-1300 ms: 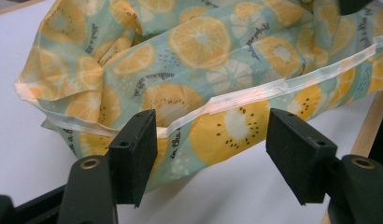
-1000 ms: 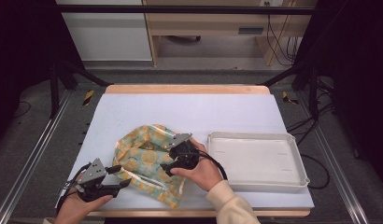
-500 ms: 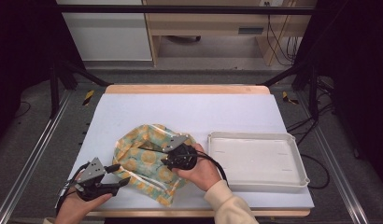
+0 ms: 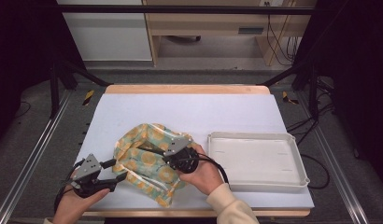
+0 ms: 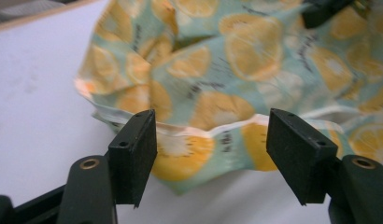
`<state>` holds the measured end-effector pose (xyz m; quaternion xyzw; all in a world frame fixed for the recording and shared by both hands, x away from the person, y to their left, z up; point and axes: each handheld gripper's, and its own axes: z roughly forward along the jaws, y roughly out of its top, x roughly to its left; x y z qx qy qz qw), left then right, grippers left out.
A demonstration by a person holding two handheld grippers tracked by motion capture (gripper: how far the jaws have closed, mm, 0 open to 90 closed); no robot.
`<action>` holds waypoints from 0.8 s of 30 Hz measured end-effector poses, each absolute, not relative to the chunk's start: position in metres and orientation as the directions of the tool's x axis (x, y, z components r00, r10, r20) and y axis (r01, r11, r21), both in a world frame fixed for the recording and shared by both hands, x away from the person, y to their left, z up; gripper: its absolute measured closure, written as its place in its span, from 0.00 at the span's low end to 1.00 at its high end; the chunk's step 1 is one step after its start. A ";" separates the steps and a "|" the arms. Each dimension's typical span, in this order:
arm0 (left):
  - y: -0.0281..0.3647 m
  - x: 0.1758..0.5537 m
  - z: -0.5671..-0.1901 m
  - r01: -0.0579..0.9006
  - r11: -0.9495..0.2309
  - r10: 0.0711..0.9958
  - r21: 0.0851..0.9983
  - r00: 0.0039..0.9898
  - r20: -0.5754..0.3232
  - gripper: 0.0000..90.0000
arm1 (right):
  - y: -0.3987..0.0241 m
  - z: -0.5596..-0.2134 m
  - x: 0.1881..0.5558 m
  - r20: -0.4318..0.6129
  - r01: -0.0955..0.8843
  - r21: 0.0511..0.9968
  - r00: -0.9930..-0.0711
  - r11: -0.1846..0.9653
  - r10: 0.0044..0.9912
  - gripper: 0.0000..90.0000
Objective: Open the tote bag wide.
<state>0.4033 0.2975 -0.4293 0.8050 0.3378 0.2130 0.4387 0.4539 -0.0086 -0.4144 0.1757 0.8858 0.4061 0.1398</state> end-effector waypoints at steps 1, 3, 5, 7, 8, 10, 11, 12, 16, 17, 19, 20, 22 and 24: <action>0.298 0.406 -0.426 0.354 -0.385 0.739 0.852 0.672 0.055 0.37 | -0.010 -0.415 0.450 -0.109 0.192 0.772 -0.900 0.606 0.423 1.00; 0.297 0.412 -0.419 0.345 -0.380 0.750 0.858 0.658 0.067 0.36 | -0.012 -0.415 0.444 -0.113 0.184 0.778 -0.900 0.600 0.421 1.00; 0.295 0.420 -0.411 0.338 -0.375 0.761 0.863 0.644 0.079 0.35 | -0.014 -0.415 0.439 -0.113 0.178 0.781 -0.903 0.599 0.415 1.00; 0.293 0.430 -0.404 0.337 -0.373 0.768 0.864 0.635 0.084 0.35 | -0.016 -0.416 0.434 -0.116 0.170 0.783 -0.905 0.598 0.410 1.00; 0.291 0.437 -0.401 0.337 -0.373 0.769 0.864 0.634 0.085 0.35 | -0.016 -0.416 0.432 -0.115 0.171 0.784 -0.905 0.597 0.411 1.00; 0.286 0.450 -0.398 0.344 -0.391 0.762 0.854 0.641 0.090 0.33 | -0.017 -0.417 0.430 -0.111 0.171 0.785 -0.907 0.595 0.407 1.00; 0.283 0.457 -0.397 0.347 -0.407 0.754 0.845 0.650 0.097 0.32 | -0.017 -0.418 0.429 -0.109 0.172 0.785 -0.908 0.595 0.406 1.00; 0.279 0.463 -0.397 0.349 -0.423 0.746 0.836 0.658 0.102 0.32 | -0.018 -0.419 0.428 -0.109 0.172 0.784 -0.908 0.597 0.404 1.00; 0.272 0.484 -0.401 0.361 -0.422 0.756 0.832 0.646 0.103 0.30 | -0.019 -0.423 0.425 -0.093 0.187 0.782 -0.908 0.595 0.408 1.00; 0.272 0.487 -0.403 0.368 -0.409 0.761 0.835 0.643 0.089 0.30 | -0.020 -0.424 0.425 -0.091 0.189 0.781 -0.908 0.595 0.408 1.00; 0.273 0.489 -0.407 0.381 -0.397 0.767 0.835 0.637 0.074 0.30 | -0.021 -0.426 0.423 -0.089 0.188 0.784 -0.909 0.592 0.407 1.00; 0.274 0.488 -0.409 0.385 -0.405 0.766 0.829 0.638 0.079 0.30 | -0.022 -0.427 0.422 -0.087 0.190 0.784 -0.909 0.591 0.408 1.00; 0.277 0.484 -0.412 0.395 -0.388 0.775 0.833 0.629 0.063 0.30 | -0.024 -0.430 0.420 -0.080 0.194 0.785 -0.910 0.588 0.407 1.00; 0.280 0.481 -0.414 0.402 -0.380 0.778 0.833 0.626 0.052 0.30 | -0.025 -0.432 0.419 -0.073 0.198 0.783 -0.912 0.589 0.403 1.00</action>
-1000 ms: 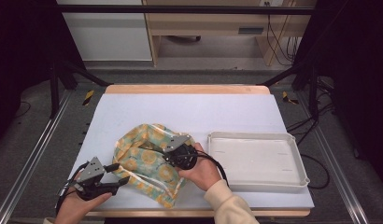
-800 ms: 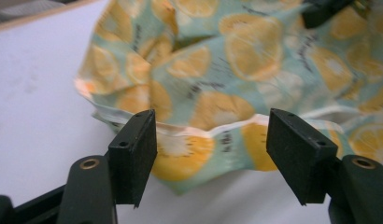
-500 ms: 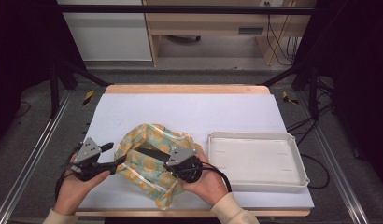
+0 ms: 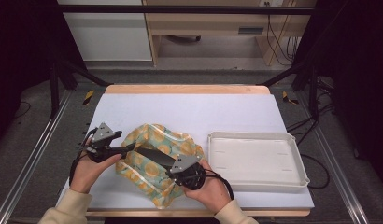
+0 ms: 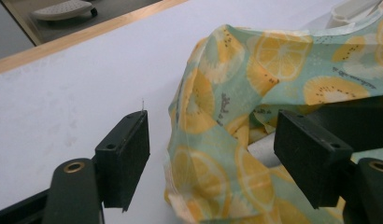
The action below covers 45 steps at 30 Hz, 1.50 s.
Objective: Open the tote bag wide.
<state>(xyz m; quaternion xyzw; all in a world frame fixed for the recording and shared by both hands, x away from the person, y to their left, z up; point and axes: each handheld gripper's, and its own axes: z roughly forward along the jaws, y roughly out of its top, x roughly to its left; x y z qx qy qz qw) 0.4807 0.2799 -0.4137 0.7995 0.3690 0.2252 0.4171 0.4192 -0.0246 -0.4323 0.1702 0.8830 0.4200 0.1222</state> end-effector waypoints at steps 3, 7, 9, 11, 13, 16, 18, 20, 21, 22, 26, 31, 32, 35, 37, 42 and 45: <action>0.281 0.476 -0.413 0.396 -0.378 0.778 0.837 0.626 0.055 0.29 | -0.023 -0.436 0.416 -0.076 0.192 0.775 -0.918 0.602 0.390 1.00; 0.279 0.475 -0.409 0.382 -0.385 0.776 0.840 0.626 0.071 0.28 | -0.022 -0.441 0.408 -0.081 0.184 0.760 -0.924 0.623 0.373 1.00; 0.277 0.476 -0.409 0.381 -0.385 0.777 0.841 0.626 0.072 0.27 | -0.023 -0.443 0.404 -0.085 0.178 0.751 -0.929 0.636 0.360 1.00; 0.276 0.477 -0.409 0.382 -0.390 0.774 0.838 0.630 0.072 0.27 | -0.023 -0.445 0.400 -0.089 0.172 0.739 -0.934 0.652 0.347 0.99; 0.274 0.478 -0.409 0.382 -0.390 0.770 0.838 0.634 0.069 0.26 | -0.024 -0.448 0.398 -0.088 0.173 0.729 -0.936 0.662 0.341 0.99; 0.267 0.485 -0.405 0.375 -0.410 0.761 0.831 0.643 0.085 0.26 | -0.025 -0.450 0.398 -0.083 0.178 0.724 -0.936 0.666 0.341 0.99; 0.261 0.493 -0.406 0.374 -0.425 0.751 0.824 0.654 0.090 0.25 | -0.025 -0.451 0.399 -0.084 0.178 0.723 -0.937 0.668 0.340 0.99; 0.255 0.500 -0.409 0.379 -0.462 0.733 0.802 0.672 0.104 0.25 | -0.025 -0.451 0.399 -0.082 0.181 0.724 -0.936 0.666 0.344 0.99; 0.254 0.502 -0.410 0.380 -0.479 0.726 0.792 0.678 0.115 0.25 | -0.025 -0.451 0.400 -0.083 0.180 0.725 -0.935 0.665 0.344 0.99; 0.252 0.505 -0.413 0.389 -0.494 0.718 0.778 0.687 0.113 0.27 | -0.026 -0.451 0.400 -0.080 0.184 0.724 -0.935 0.665 0.346 0.99; 0.255 0.511 -0.421 0.411 -0.507 0.721 0.758 0.684 0.111 0.50 | -0.030 -0.450 0.401 -0.073 0.192 0.722 -0.935 0.665 0.348 0.99; 0.265 0.514 -0.425 0.428 -0.512 0.733 0.745 0.669 0.119 0.83 | -0.034 -0.448 0.401 -0.072 0.198 0.699 -0.936 0.687 0.344 1.00; 0.267 0.514 -0.426 0.428 -0.505 0.737 0.750 0.665 0.116 0.87 | -0.035 -0.448 0.401 -0.075 0.195 0.696 -0.938 0.692 0.340 1.00; 0.271 0.517 -0.427 0.427 -0.488 0.753 0.761 0.648 0.120 0.96 | -0.037 -0.448 0.398 -0.069 0.199 0.687 -0.939 0.698 0.336 1.00; 0.273 0.519 -0.426 0.424 -0.475 0.763 0.771 0.636 0.120 0.98 | -0.039 -0.448 0.396 -0.069 0.204 0.685 -0.938 0.699 0.340 1.00; 0.278 0.523 -0.426 0.416 -0.435 0.786 0.799 0.608 0.111 0.99 | -0.042 -0.448 0.393 -0.058 0.208 0.685 -0.940 0.698 0.336 1.00; 0.278 0.524 -0.426 0.410 -0.436 0.791 0.801 0.599 0.124 0.99 | -0.041 -0.449 0.392 -0.041 0.208 0.689 -0.945 0.694 0.324 1.00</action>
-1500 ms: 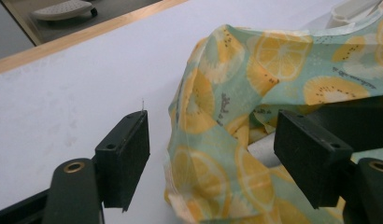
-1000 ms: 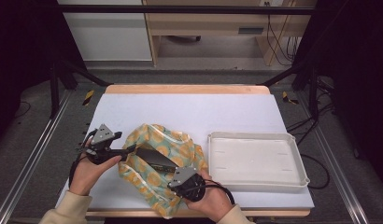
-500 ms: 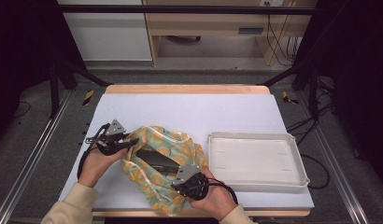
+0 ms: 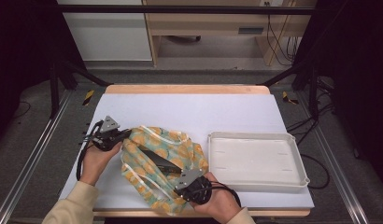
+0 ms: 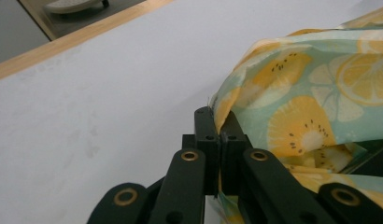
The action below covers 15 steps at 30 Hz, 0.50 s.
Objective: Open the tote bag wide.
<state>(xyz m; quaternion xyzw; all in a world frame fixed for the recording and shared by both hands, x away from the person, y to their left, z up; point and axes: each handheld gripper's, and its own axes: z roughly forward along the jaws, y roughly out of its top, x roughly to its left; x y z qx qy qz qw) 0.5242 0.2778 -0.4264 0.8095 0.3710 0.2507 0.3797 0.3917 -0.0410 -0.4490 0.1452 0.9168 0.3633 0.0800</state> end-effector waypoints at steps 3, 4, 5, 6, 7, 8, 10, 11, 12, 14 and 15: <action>0.278 0.524 -0.427 0.409 -0.437 0.789 0.801 0.603 0.123 0.99 | -0.039 -0.450 0.391 -0.036 0.206 0.685 -0.949 0.699 0.314 1.00; 0.279 0.524 -0.427 0.411 -0.431 0.787 0.803 0.606 0.112 0.99 | -0.038 -0.451 0.391 -0.037 0.204 0.685 -0.949 0.699 0.314 1.00; 0.280 0.523 -0.426 0.411 -0.429 0.787 0.804 0.606 0.110 0.99 | -0.039 -0.451 0.391 -0.037 0.204 0.684 -0.949 0.701 0.312 1.00; 0.280 0.522 -0.425 0.410 -0.424 0.787 0.807 0.608 0.105 0.99 | -0.039 -0.451 0.391 -0.035 0.208 0.685 -0.948 0.698 0.316 1.00; 0.281 0.520 -0.424 0.409 -0.422 0.780 0.809 0.618 0.095 0.99 | -0.039 -0.451 0.391 -0.032 0.213 0.684 -0.947 0.697 0.321 1.00; 0.281 0.517 -0.423 0.409 -0.418 0.773 0.811 0.629 0.082 0.98 | -0.040 -0.451 0.392 -0.036 0.215 0.686 -0.944 0.695 0.327 1.00; 0.282 0.510 -0.421 0.398 -0.416 0.765 0.818 0.640 0.077 0.91 | -0.041 -0.451 0.393 -0.036 0.219 0.698 -0.941 0.682 0.338 0.98; 0.282 0.506 -0.420 0.397 -0.412 0.765 0.820 0.640 0.074 0.85 | -0.041 -0.451 0.394 -0.036 0.219 0.700 -0.940 0.680 0.340 0.95; 0.282 0.502 -0.419 0.392 -0.405 0.772 0.826 0.630 0.080 0.80 | -0.040 -0.451 0.394 -0.037 0.219 0.702 -0.939 0.678 0.342 0.89; 0.283 0.494 -0.414 0.388 -0.376 0.784 0.841 0.617 0.065 0.63 | -0.040 -0.449 0.395 -0.040 0.233 0.707 -0.930 0.668 0.366 0.79; 0.283 0.490 -0.411 0.400 -0.360 0.791 0.843 0.610 0.048 0.54 | -0.040 -0.449 0.395 -0.044 0.231 0.711 -0.928 0.664 0.370 0.72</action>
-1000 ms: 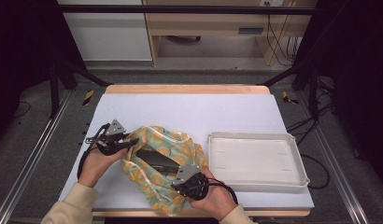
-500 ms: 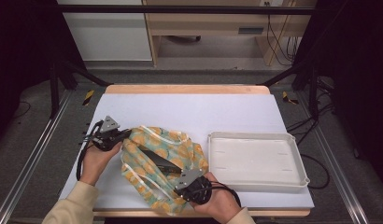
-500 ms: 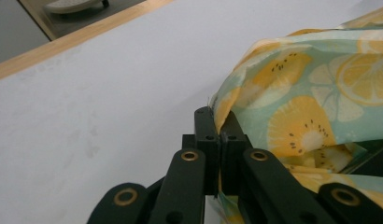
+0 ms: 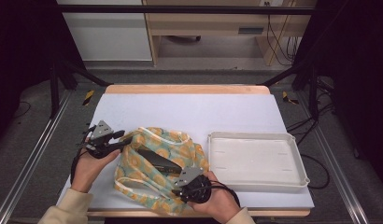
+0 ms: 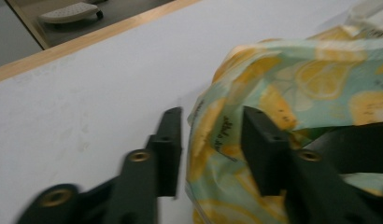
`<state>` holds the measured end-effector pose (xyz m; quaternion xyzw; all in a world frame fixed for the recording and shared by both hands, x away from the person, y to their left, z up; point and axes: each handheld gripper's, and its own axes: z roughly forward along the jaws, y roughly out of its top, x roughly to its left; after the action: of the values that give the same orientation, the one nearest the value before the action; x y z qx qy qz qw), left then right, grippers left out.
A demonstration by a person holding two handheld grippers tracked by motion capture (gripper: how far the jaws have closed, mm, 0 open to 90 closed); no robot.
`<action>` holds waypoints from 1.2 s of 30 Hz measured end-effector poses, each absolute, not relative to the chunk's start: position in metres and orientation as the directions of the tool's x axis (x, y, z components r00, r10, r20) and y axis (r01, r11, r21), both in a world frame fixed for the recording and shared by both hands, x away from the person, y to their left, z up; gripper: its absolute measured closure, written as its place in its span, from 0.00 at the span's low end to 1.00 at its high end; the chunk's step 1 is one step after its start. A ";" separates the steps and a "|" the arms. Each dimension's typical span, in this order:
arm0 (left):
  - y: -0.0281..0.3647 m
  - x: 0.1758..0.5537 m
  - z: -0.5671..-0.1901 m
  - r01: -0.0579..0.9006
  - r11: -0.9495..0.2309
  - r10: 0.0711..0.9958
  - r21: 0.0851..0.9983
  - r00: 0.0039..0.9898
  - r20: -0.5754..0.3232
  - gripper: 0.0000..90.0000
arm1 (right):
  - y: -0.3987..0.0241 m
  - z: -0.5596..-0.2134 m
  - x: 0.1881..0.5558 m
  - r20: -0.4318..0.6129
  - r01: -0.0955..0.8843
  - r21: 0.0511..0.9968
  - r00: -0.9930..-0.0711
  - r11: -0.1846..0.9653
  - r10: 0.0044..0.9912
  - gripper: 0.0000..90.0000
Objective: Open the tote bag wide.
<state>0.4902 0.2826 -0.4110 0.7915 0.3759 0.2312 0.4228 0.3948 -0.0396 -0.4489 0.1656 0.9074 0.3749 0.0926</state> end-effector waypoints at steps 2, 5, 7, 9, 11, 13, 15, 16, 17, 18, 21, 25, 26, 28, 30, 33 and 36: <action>0.280 0.482 -0.408 0.401 -0.354 0.792 0.845 0.609 0.042 0.44 | -0.040 -0.446 0.395 -0.049 0.237 0.717 -0.921 0.655 0.387 0.62; 0.271 0.471 -0.411 0.410 -0.362 0.805 0.837 0.591 0.059 0.32 | -0.040 -0.442 0.396 -0.050 0.248 0.735 -0.909 0.632 0.415 0.47; 0.267 0.466 -0.414 0.418 -0.370 0.814 0.830 0.576 0.072 0.28 | -0.042 -0.437 0.396 -0.059 0.250 0.741 -0.900 0.623 0.431 0.40; 0.268 0.462 -0.415 0.438 -0.362 0.817 0.823 0.573 0.055 0.21 | -0.045 -0.431 0.397 -0.067 0.254 0.750 -0.890 0.611 0.452 0.32; 0.271 0.454 -0.418 0.436 -0.335 0.837 0.835 0.546 0.051 0.19 | -0.050 -0.423 0.398 -0.068 0.260 0.767 -0.877 0.587 0.476 0.27; 0.272 0.449 -0.424 0.453 -0.333 0.842 0.827 0.537 0.045 0.15 | -0.056 -0.414 0.402 -0.064 0.267 0.785 -0.863 0.559 0.502 0.21; 0.271 0.444 -0.433 0.468 -0.343 0.839 0.815 0.543 0.041 0.13 | -0.064 -0.406 0.409 -0.061 0.282 0.801 -0.839 0.527 0.541 0.17; 0.270 0.442 -0.438 0.479 -0.347 0.837 0.807 0.546 0.036 0.12 | -0.067 -0.403 0.414 -0.057 0.296 0.804 -0.825 0.516 0.562 0.16; 0.269 0.441 -0.442 0.484 -0.349 0.837 0.802 0.547 0.034 0.12 | -0.069 -0.400 0.419 -0.055 0.308 0.805 -0.812 0.507 0.581 0.16; 0.268 0.440 -0.444 0.490 -0.353 0.834 0.797 0.551 0.030 0.12 | -0.072 -0.398 0.423 -0.056 0.319 0.807 -0.797 0.497 0.602 0.16; 0.267 0.437 -0.446 0.498 -0.351 0.833 0.793 0.553 0.021 0.12 | -0.079 -0.396 0.441 -0.042 0.371 0.799 -0.751 0.473 0.659 0.19; 0.266 0.434 -0.446 0.498 -0.366 0.828 0.787 0.560 0.030 0.17 | -0.077 -0.405 0.457 -0.036 0.419 0.764 -0.732 0.491 0.680 0.28; 0.266 0.434 -0.447 0.501 -0.372 0.825 0.781 0.565 0.031 0.19 | -0.077 -0.408 0.460 -0.030 0.426 0.756 -0.735 0.496 0.677 0.33; 0.267 0.434 -0.448 0.506 -0.376 0.822 0.776 0.568 0.028 0.23 | -0.075 -0.414 0.466 -0.034 0.435 0.740 -0.738 0.513 0.674 0.42; 0.266 0.434 -0.450 0.515 -0.377 0.820 0.770 0.573 0.019 0.30 | -0.074 -0.418 0.470 -0.029 0.443 0.725 -0.746 0.528 0.666 0.55; 0.265 0.434 -0.452 0.516 -0.401 0.804 0.757 0.595 0.020 0.41 | -0.072 -0.421 0.473 -0.035 0.439 0.717 -0.753 0.541 0.657 0.70; 0.263 0.432 -0.452 0.509 -0.436 0.788 0.742 0.615 0.041 0.52 | -0.073 -0.421 0.472 -0.056 0.423 0.714 -0.760 0.559 0.647 0.86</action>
<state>0.4323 0.2634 -0.4520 0.8245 0.3930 0.1952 0.3572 0.4720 -0.0734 -0.4210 0.3079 0.8685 0.3548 0.1583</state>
